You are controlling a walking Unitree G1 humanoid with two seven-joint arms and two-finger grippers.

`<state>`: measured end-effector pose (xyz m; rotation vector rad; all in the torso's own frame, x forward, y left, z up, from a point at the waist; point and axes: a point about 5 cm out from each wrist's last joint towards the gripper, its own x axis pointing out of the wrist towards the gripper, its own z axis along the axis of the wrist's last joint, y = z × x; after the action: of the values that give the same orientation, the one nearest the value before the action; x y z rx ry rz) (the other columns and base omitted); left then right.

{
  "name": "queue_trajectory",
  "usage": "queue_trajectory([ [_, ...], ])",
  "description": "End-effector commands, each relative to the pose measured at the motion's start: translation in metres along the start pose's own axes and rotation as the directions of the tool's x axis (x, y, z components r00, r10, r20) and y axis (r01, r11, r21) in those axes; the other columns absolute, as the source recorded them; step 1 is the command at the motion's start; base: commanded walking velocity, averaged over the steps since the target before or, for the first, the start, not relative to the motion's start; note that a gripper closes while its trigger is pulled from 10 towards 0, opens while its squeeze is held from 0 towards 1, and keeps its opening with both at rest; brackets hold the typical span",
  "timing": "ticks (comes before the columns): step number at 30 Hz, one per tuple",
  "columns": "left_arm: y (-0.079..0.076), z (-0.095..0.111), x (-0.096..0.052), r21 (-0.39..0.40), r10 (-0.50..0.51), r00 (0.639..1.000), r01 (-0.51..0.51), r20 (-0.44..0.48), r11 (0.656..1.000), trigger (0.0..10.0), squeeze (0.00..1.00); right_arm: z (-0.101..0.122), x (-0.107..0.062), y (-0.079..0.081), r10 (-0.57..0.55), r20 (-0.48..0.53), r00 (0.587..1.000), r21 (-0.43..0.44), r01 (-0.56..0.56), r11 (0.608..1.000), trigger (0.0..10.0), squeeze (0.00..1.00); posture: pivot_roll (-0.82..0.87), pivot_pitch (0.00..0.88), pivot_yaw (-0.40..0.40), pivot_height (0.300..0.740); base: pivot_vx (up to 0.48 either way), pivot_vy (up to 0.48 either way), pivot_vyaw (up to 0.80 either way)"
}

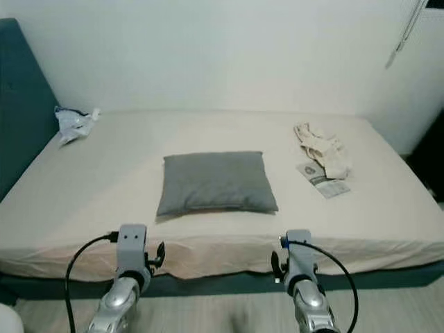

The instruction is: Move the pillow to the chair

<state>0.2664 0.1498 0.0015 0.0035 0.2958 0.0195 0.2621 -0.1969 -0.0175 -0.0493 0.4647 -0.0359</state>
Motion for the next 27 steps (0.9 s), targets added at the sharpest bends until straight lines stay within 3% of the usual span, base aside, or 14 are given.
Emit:
queue_trajectory([
  [1, -0.002, 0.0012, -0.0008, -0.002, -0.009, 1.0, 0.009, 0.011, 1.0, 10.0, 0.0, 0.0032, 0.0005, 0.0011, 0.003, 0.021, 1.0, 0.01, -0.003, 1.0, 10.0, 0.0, -0.01, 0.073, -0.016, 0.74, 0.416, 0.0, 0.0],
  [17, -0.0013, 0.0025, -0.0009, -0.008, -0.008, 1.0, 0.008, 0.016, 1.0, 10.0, 0.0, 0.0026, 0.0001, 0.0015, 0.003, 0.019, 1.0, 0.005, -0.003, 1.0, 10.0, 0.0, -0.01, 0.075, -0.016, 0.74, 0.382, 0.0, 0.0],
  [27, -0.0021, 0.0016, -0.0024, 0.001, -0.009, 1.0, 0.009, 0.023, 1.0, 10.0, 0.0, 0.0005, -0.0009, 0.002, 0.003, 0.014, 1.0, 0.007, -0.004, 1.0, 10.0, 0.0, -0.02, 0.076, -0.013, 0.74, 0.0, 0.0, 0.0],
])
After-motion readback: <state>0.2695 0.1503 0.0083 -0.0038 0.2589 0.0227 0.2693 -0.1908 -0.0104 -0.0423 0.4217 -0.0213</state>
